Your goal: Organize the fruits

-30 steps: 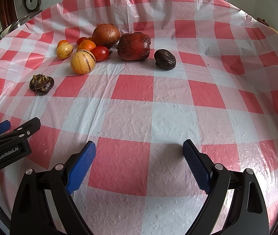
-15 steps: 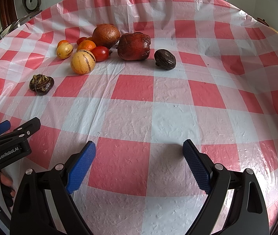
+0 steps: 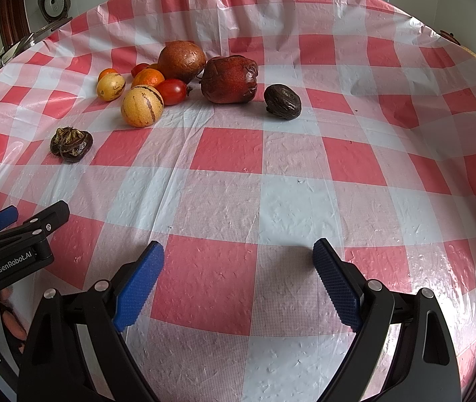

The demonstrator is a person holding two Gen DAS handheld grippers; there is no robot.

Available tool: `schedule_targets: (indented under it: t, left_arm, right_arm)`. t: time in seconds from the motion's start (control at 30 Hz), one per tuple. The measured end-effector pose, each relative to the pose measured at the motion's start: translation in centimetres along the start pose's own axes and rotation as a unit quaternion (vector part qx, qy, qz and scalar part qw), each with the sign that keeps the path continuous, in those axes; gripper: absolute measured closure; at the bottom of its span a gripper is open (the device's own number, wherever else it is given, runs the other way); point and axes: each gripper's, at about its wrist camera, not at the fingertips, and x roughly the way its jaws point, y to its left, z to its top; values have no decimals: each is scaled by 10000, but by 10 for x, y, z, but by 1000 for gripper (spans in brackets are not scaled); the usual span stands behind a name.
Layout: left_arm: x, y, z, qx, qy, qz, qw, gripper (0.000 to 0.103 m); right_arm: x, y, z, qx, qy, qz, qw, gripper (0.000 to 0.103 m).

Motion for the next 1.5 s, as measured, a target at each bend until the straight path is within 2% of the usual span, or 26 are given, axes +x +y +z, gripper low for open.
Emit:
schedule_targets:
  t: [0.47,0.57,0.7,0.83,1.0,1.03,1.07,1.17,1.3,1.33,1.4,1.43,1.47,1.5]
  left_arm:
    - [0,0,1,84,41,-59,9999,1]
    - [3,6,2,352,135,-311,9988,1]
    - [-5,29,0,-101,-26,-910,9958,1]
    - [-3,43,10,-204,-60,-768,9968,1]
    - [10,48,37,-44,-214,-395,9990,1]
    - [14,48,42,11,-226,-219,9995,1]
    - [18,48,48,129,-213,36,9997,4]
    - [28,45,57,441,-134,224,9987,11]
    - [43,35,71,679,-146,262,9972,24]
    - [46,32,77,681,-150,152,9974,29]
    - [50,26,84,699,-140,3,9975,44]
    - [51,22,86,735,-145,-25,9972,48]
    - [51,20,85,752,-147,-78,9970,62]
    - [49,18,83,738,-146,-217,9969,65]
  right_arm:
    - [0,0,0,4,3,4,10000,15]
    - [-1,0,0,5,0,6,10000,15]
    - [-2,1,1,-89,16,60,9999,15]
    - [-2,-1,1,-242,61,171,9995,15]
    - [-4,-9,1,-125,1,416,9991,15]
    - [-6,-11,1,-93,-10,448,9990,16]
    - [-6,-11,1,-83,-15,456,9989,16]
    - [-5,-9,1,-121,0,404,9991,16]
    - [-5,-7,2,-139,6,363,9992,16]
    - [-5,-7,2,-127,0,376,9992,16]
    - [-5,-8,2,-103,-2,407,9991,15]
    - [-5,-8,2,-92,-2,419,9991,15]
    - [-4,-8,3,-84,-7,429,9990,15]
    - [-5,-10,2,-77,-5,439,9990,15]
